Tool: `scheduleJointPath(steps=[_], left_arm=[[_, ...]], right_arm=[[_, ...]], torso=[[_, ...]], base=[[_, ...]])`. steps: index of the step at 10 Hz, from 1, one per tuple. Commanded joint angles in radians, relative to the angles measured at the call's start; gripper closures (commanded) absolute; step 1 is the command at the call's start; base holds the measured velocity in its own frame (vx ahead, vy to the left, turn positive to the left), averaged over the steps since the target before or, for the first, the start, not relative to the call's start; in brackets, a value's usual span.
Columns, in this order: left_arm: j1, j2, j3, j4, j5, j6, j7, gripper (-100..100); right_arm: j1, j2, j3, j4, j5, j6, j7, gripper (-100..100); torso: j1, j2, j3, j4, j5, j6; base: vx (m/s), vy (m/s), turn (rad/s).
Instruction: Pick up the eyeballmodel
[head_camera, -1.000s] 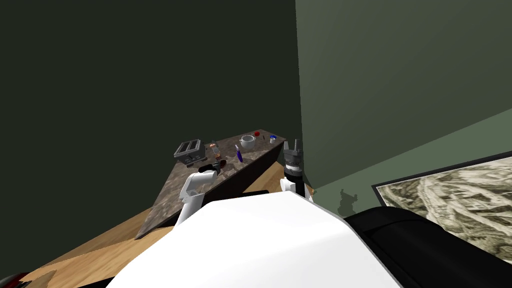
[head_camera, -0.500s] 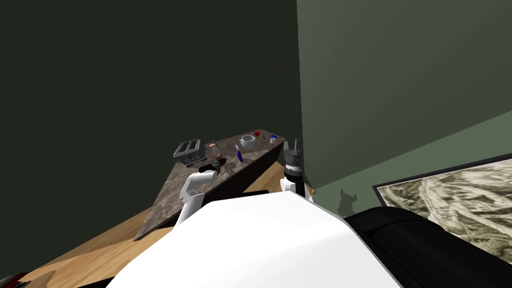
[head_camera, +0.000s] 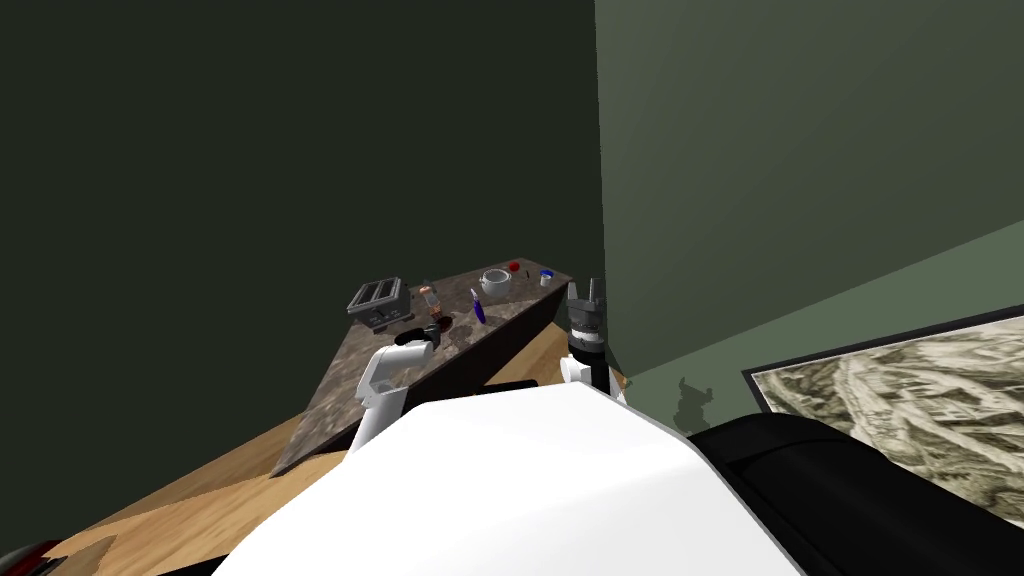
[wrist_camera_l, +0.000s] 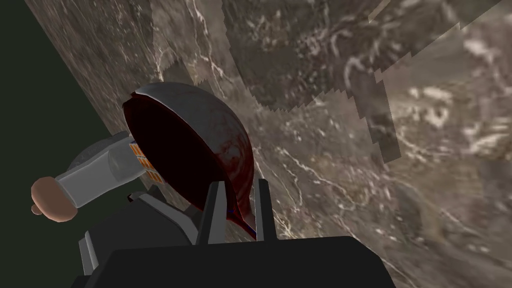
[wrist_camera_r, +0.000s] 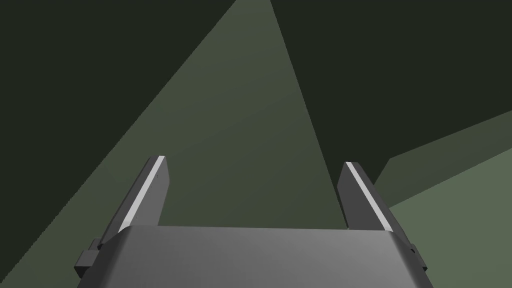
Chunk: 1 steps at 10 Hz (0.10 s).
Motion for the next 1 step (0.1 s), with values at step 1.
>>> scheduleJointPath(steps=[1], left_arm=[[0.0, 0.0, 0.0, 0.0, 0.0, 0.0, 0.0, 0]], right_arm=[[0.0, 0.0, 0.0, 0.0, 0.0, 0.0, 0.0, 0]], torso=[[0.0, 0.0, 0.0, 0.0, 0.0, 0.0]], base=[[0.0, 0.0, 0.0]])
